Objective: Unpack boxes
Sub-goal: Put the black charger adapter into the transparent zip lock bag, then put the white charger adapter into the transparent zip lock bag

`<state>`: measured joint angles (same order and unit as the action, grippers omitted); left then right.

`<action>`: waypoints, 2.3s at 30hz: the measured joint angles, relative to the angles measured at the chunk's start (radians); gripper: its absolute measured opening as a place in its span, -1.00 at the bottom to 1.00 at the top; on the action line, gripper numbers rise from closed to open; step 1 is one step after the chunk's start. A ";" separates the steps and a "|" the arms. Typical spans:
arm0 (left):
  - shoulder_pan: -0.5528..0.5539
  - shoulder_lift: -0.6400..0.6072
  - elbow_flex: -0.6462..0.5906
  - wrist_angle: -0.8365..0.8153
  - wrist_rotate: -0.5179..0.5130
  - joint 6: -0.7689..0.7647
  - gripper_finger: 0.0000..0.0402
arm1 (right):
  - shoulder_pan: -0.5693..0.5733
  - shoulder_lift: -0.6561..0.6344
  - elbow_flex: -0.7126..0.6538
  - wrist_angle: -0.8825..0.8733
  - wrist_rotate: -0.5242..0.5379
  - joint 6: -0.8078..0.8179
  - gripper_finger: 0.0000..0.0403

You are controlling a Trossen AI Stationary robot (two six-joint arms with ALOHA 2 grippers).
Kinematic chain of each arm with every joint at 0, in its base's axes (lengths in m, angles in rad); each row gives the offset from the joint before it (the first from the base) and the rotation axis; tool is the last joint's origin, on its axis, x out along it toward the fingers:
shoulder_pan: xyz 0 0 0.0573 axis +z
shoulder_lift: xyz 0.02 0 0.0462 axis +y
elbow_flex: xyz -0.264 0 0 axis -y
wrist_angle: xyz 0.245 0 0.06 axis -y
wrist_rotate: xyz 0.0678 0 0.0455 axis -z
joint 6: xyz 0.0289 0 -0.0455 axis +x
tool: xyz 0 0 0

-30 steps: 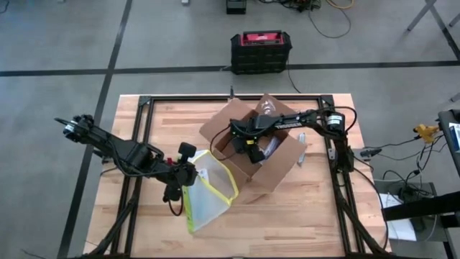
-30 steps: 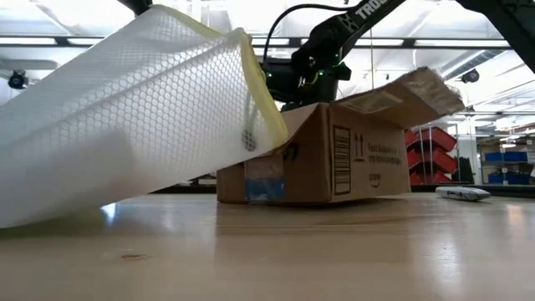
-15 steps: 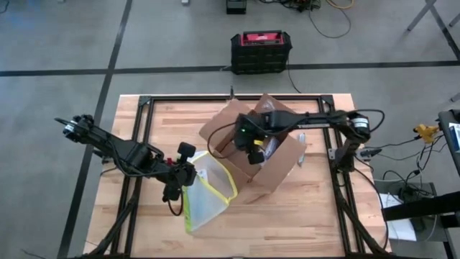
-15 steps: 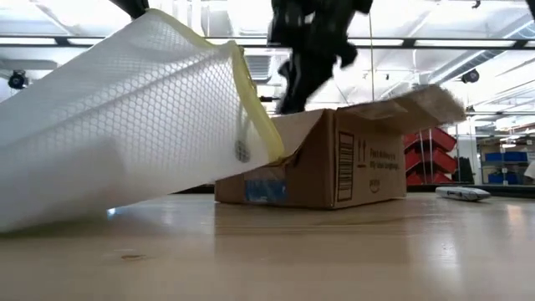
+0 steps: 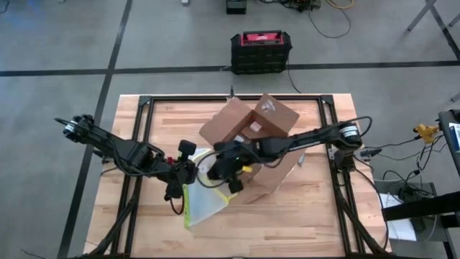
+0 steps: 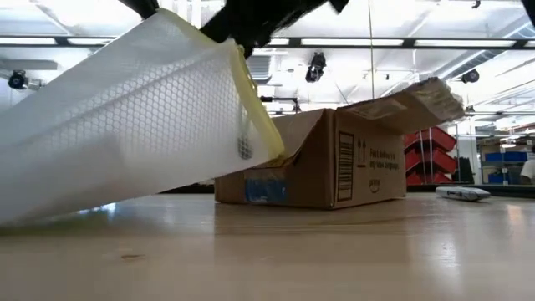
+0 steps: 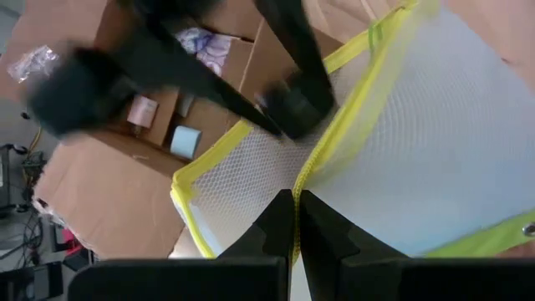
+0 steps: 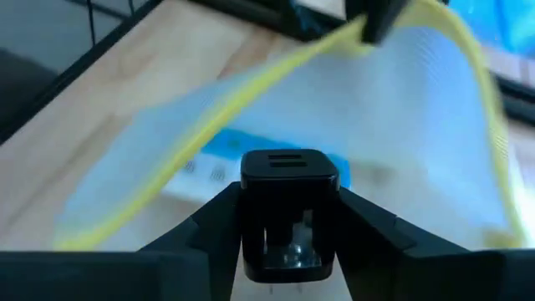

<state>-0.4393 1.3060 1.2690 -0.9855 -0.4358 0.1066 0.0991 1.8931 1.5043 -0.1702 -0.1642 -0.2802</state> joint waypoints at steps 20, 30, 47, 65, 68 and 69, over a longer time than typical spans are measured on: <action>0.001 0.000 -0.057 0.000 0.001 -0.028 -1.00 | -0.139 -0.046 0.144 -0.542 0.037 -0.164 0.30; 0.002 -0.003 -0.057 0.056 0.004 -0.011 -1.00 | -0.340 0.041 0.058 -0.604 0.041 -0.216 -0.01; 0.006 -0.004 -0.057 0.059 0.000 -0.013 -1.00 | -0.327 0.087 -0.034 -0.418 0.236 0.291 -0.94; 0.007 -0.005 -0.056 0.058 0.000 -0.021 -1.00 | -0.306 0.046 -0.060 -0.639 0.167 0.482 -1.00; 0.009 -0.005 -0.056 0.058 0.000 -0.006 -1.00 | -0.291 -0.003 -0.060 -0.618 0.164 0.376 -1.00; 0.010 -0.005 -0.056 0.058 0.000 0.003 -1.00 | -0.288 -0.019 -0.059 -0.614 0.162 0.312 -1.00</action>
<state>-0.4292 1.3006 1.2125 -0.9272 -0.4355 0.1092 -0.1893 1.8742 1.4453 -0.7844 -0.0026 0.0319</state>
